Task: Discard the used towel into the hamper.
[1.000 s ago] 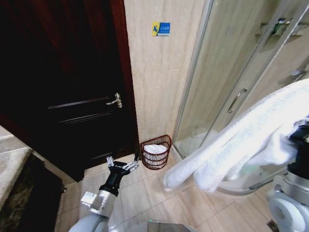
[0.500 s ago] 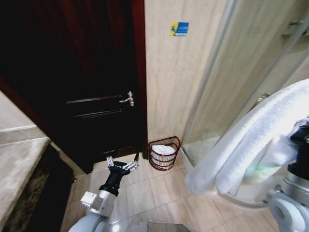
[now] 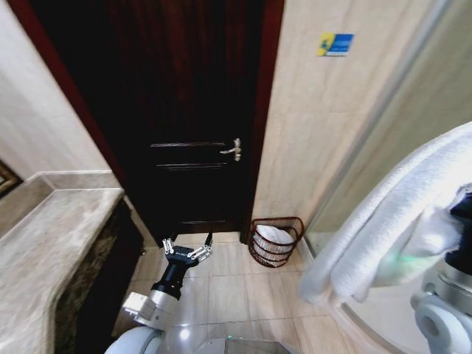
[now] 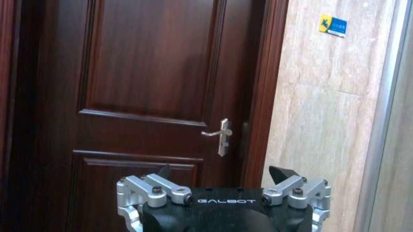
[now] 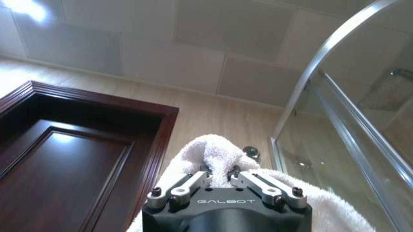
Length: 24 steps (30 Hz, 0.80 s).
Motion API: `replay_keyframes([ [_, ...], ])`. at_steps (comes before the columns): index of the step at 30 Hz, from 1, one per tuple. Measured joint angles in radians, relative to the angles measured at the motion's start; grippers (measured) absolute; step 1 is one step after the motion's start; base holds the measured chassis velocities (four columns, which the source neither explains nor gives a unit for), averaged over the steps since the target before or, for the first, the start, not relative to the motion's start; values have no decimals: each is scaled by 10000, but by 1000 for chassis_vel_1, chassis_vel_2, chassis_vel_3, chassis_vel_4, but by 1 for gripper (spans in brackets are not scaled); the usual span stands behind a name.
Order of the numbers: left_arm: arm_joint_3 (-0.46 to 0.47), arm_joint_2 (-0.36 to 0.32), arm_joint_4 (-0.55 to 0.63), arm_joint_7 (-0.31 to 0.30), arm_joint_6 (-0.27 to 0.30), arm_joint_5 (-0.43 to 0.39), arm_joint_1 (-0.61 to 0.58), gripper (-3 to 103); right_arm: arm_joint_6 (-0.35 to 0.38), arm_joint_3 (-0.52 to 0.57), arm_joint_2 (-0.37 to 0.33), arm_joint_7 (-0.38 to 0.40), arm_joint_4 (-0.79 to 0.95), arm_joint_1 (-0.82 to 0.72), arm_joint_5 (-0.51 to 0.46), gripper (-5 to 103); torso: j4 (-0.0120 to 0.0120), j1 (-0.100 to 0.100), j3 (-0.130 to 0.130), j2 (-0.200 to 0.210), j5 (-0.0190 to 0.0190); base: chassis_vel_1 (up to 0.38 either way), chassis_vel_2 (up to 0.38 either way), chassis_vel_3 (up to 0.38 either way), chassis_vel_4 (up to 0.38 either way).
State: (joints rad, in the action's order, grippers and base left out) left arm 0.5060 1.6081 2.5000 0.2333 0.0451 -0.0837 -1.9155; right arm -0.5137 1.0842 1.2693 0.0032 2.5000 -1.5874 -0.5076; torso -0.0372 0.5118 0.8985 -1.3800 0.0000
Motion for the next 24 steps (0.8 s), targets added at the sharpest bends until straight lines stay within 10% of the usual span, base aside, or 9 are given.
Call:
replay_keyframes([
  [24,0,0,0,0,0,0,0,100,212,19,177,-129,0,-2,72,9,2,-3,-2,3,0,0,0,0,0],
])
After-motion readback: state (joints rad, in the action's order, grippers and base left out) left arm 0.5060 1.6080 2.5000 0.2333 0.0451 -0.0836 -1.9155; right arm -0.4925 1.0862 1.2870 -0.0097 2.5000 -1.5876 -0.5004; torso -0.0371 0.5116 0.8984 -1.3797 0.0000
